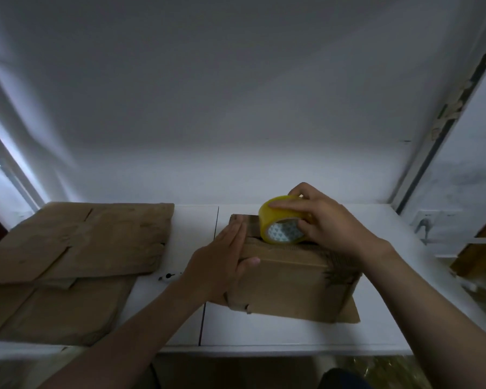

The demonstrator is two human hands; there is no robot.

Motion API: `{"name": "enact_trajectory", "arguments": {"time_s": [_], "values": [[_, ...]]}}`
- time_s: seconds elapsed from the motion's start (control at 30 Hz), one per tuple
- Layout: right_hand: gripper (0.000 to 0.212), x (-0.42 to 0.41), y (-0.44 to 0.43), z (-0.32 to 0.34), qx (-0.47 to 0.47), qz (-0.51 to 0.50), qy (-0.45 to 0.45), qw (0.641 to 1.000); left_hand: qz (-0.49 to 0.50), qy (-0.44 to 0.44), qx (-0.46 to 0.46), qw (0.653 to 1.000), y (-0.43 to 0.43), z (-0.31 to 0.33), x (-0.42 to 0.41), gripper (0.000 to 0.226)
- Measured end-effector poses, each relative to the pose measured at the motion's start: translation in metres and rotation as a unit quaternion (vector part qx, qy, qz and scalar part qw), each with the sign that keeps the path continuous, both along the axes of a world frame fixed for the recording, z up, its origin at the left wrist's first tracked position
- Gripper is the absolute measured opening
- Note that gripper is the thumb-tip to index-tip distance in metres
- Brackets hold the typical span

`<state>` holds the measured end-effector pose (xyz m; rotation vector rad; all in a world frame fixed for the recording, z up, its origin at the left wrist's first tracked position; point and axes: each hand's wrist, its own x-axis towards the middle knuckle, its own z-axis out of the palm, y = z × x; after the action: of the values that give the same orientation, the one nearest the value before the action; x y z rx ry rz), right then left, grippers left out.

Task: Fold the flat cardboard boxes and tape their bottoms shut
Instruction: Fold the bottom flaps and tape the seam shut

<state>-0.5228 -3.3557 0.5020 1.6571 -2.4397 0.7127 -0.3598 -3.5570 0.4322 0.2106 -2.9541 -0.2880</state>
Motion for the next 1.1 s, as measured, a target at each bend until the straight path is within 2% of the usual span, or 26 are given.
{"name": "enact_trajectory", "arguments": {"time_s": [0.07, 0.17, 0.33, 0.43, 0.47, 0.53, 0.6, 0.73, 0.83, 0.93, 1.1], "values": [[0.063, 0.0, 0.004, 0.008, 0.033, -0.01, 0.059, 0.998, 0.0, -0.015, -0.01, 1.0, 0.001, 0.004, 0.0, 0.098], [0.058, -0.006, 0.014, 0.015, 0.063, -0.024, 0.087, 0.994, 0.0, -0.029, -0.014, 0.999, 0.003, 0.007, 0.0, 0.084], [0.059, -0.012, 0.022, 0.021, 0.1, -0.016, 0.119, 0.988, -0.005, -0.037, -0.033, 0.999, 0.003, 0.007, -0.001, 0.095], [0.06, -0.018, 0.029, 0.014, 0.103, -0.042, 0.147, 0.983, -0.005, -0.035, -0.031, 0.999, -0.001, 0.006, -0.005, 0.084], [0.062, -0.022, 0.034, 0.01, 0.078, -0.046, 0.115, 0.989, -0.011, -0.037, -0.034, 0.999, -0.004, 0.006, -0.006, 0.083], [0.068, -0.028, 0.048, -0.001, -0.017, -0.049, -0.026, 0.998, -0.026, -0.041, -0.039, 0.998, -0.009, 0.006, -0.009, 0.088], [0.073, -0.03, 0.059, -0.015, -0.093, -0.042, -0.127, 0.987, -0.044, -0.041, -0.044, 0.997, -0.017, 0.007, -0.011, 0.089], [0.073, -0.02, 0.066, -0.045, -0.202, -0.039, -0.202, 0.957, -0.073, -0.046, -0.043, 0.995, -0.039, 0.009, -0.02, 0.091], [0.065, -0.014, 0.067, -0.056, -0.248, -0.046, -0.202, 0.946, -0.089, -0.058, -0.047, 0.993, -0.046, 0.01, -0.028, 0.091], [0.063, -0.013, 0.069, -0.042, -0.222, -0.04, -0.164, 0.96, -0.093, -0.079, -0.046, 0.991, -0.042, 0.012, -0.026, 0.086], [0.058, -0.012, 0.062, -0.008, -0.075, -0.049, -0.087, 0.992, -0.093, -0.086, -0.06, 0.99, -0.037, 0.013, -0.02, 0.079]]}}
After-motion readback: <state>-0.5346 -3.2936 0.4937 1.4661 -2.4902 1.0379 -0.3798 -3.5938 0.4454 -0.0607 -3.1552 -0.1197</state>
